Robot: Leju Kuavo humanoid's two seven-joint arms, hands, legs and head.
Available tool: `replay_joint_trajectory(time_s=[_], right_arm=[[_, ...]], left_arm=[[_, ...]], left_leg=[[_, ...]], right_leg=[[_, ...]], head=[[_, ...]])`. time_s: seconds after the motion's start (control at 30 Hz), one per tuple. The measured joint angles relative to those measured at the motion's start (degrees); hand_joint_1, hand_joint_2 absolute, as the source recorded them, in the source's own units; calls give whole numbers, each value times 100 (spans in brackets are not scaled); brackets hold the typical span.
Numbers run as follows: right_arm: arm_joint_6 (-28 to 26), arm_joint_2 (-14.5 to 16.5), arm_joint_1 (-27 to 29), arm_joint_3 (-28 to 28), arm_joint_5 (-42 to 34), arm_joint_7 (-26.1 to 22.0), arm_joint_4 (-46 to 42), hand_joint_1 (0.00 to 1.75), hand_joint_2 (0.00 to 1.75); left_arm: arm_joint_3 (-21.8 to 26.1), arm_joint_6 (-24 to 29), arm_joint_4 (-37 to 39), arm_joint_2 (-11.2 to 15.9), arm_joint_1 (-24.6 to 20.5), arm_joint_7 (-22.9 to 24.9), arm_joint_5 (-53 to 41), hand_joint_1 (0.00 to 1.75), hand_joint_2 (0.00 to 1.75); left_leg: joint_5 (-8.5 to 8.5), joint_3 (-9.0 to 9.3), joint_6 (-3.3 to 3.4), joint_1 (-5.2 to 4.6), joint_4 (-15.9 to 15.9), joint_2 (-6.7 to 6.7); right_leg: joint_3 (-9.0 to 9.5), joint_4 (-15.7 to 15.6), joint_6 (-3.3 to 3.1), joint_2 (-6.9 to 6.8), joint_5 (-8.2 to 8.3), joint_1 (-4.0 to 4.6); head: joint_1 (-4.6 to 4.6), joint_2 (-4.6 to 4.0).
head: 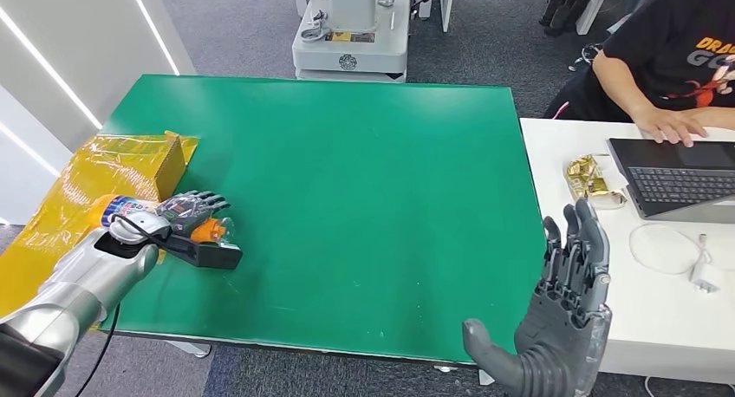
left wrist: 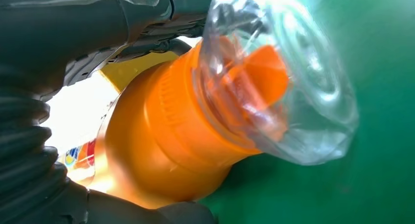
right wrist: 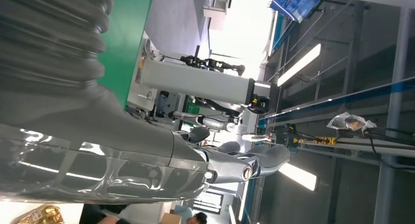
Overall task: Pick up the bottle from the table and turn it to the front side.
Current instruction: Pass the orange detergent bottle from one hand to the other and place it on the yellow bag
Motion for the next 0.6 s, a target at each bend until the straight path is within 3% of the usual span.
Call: replay_joint_trajectory(time_s=[0.6], right_arm=[[89,0,138,-15,24,-2,-12,0,175]], left_arm=[[413,186,-1364,509,807,7,27,0,175]], left_leg=[[-4,4,-7,1,-4,11]], right_leg=[[-7,1,-6,13,-4,0]], head=[[-1,0]])
